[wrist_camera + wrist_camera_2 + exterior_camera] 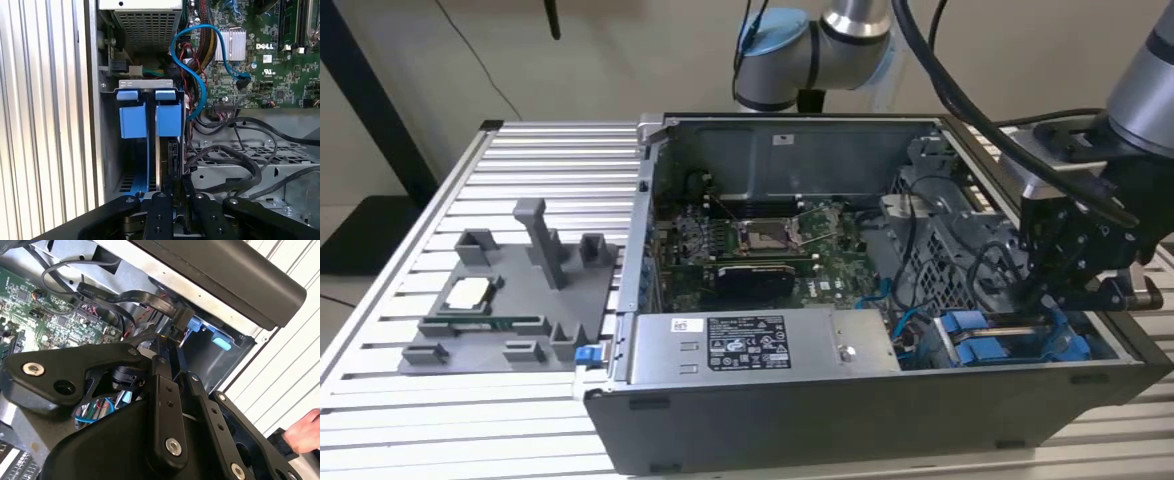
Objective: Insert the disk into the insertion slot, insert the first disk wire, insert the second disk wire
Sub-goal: 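Insert the first disk wire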
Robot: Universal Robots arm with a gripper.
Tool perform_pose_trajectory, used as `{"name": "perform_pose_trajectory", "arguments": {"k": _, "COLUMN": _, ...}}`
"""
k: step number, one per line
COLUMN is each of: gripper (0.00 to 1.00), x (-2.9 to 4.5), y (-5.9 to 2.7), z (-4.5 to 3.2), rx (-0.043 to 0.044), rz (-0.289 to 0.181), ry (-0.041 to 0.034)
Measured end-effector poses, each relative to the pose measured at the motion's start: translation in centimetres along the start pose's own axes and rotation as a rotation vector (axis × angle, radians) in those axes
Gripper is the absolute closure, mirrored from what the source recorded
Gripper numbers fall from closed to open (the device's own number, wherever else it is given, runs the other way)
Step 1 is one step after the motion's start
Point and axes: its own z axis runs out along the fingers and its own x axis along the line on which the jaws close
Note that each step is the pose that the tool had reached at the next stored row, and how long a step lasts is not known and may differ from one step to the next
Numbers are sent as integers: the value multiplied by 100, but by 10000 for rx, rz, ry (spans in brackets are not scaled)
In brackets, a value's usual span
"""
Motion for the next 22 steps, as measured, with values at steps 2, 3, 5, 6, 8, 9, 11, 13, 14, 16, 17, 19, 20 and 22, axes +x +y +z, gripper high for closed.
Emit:
{"name": "perform_pose_trajectory", "arguments": {"k": 2, "gripper": 81, "x": 0, "y": -6, "z": 9, "rx": 0, "rz": -1, "ry": 1}}
{"name": "perform_pose_trajectory", "arguments": {"k": 3, "gripper": 81, "x": 0, "y": -8, "z": 11, "rx": 0, "rz": 0, "ry": 3}}
{"name": "perform_pose_trajectory", "arguments": {"k": 5, "gripper": 81, "x": 0, "y": -12, "z": 17, "rx": 0, "rz": 0, "ry": 2}}
{"name": "perform_pose_trajectory", "arguments": {"k": 6, "gripper": 81, "x": 0, "y": -12, "z": 20, "rx": 0, "rz": 1, "ry": 3}}
{"name": "perform_pose_trajectory", "arguments": {"k": 8, "gripper": 81, "x": 0, "y": -13, "z": 28, "rx": 0, "rz": 0, "ry": 3}}
{"name": "perform_pose_trajectory", "arguments": {"k": 9, "gripper": 81, "x": 1, "y": -13, "z": 33, "rx": 0, "rz": 0, "ry": 5}}
{"name": "perform_pose_trajectory", "arguments": {"k": 11, "gripper": 81, "x": 1, "y": -13, "z": 47, "rx": 0, "rz": 0, "ry": 9}}
{"name": "perform_pose_trajectory", "arguments": {"k": 13, "gripper": 81, "x": 0, "y": -13, "z": 52, "rx": 0, "rz": 0, "ry": 2}}
{"name": "perform_pose_trajectory", "arguments": {"k": 14, "gripper": 81, "x": 0, "y": -13, "z": 53, "rx": 3, "rz": 1, "ry": -3}}
{"name": "perform_pose_trajectory", "arguments": {"k": 16, "gripper": 81, "x": -1, "y": -14, "z": 54, "rx": 13, "rz": -1, "ry": -10}}
{"name": "perform_pose_trajectory", "arguments": {"k": 17, "gripper": 81, "x": -1, "y": -14, "z": 54, "rx": 18, "rz": -1, "ry": -12}}
{"name": "perform_pose_trajectory", "arguments": {"k": 19, "gripper": 81, "x": -4, "y": -13, "z": 53, "rx": 26, "rz": -1, "ry": -14}}
{"name": "perform_pose_trajectory", "arguments": {"k": 20, "gripper": 81, "x": -6, "y": -13, "z": 59, "rx": 29, "rz": -1, "ry": -29}}
{"name": "perform_pose_trajectory", "arguments": {"k": 22, "gripper": 81, "x": -12, "y": -12, "z": 58, "rx": 37, "rz": -3, "ry": -24}}
